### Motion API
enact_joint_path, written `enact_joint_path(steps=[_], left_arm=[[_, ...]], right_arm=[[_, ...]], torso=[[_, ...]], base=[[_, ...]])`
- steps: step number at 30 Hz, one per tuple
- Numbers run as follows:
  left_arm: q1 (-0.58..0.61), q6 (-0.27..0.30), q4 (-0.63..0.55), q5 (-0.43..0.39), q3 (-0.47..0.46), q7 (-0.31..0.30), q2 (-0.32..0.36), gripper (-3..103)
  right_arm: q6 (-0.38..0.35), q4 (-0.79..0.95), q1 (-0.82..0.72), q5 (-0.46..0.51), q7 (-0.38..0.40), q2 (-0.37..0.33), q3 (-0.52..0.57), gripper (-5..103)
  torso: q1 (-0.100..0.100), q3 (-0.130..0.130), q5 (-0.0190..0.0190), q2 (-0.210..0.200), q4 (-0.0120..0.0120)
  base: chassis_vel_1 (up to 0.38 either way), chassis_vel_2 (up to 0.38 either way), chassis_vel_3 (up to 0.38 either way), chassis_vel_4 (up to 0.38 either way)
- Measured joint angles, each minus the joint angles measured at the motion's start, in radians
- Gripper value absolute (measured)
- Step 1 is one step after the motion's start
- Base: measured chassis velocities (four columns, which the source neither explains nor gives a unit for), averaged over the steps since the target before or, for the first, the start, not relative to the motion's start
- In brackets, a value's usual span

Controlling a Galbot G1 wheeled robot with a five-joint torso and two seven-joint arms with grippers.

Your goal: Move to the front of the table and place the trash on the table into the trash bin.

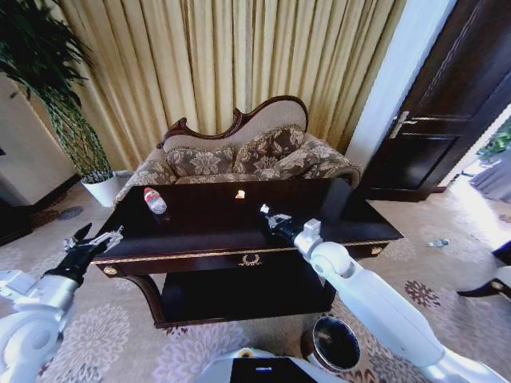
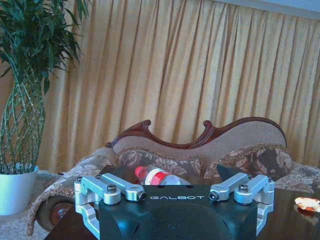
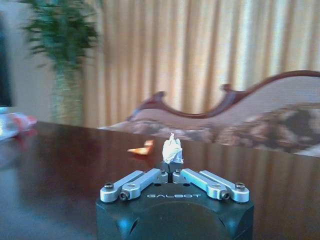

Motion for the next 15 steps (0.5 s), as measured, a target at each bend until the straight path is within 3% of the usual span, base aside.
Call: enact_joint_path(steps=[2,5,15], left_arm=[[-0.002,0.000,0.009,-0.004,0.000,0.003,0.014,100],[-0.004,-0.002,0.019,-0.005,-0.001,0.011,0.027,100],[-0.027,-0.001,0.034,-0.019,0.015,0.012,0.069,100]], right_arm=[[0.012,0.006,-0.028,-0.007,0.067,0.004,0.025,0],[0.036,0.007,-0.055,-0.026,0.098,0.004,0.051,0],[0.111,-0.031,-0.148,-0.122,0.098,0.041,0.222,0]], torso=[[0.000,0.000,0.0001,0.000,0.0000],[0.000,0.000,0.0001,0.000,0.0000],[0.000,0.000,0.0001,0.000,0.0000]], base=[[0.000,0.000,0.000,0.000],[0.000,0.000,0.000,0.000],[0.000,0.000,0.000,0.000]])
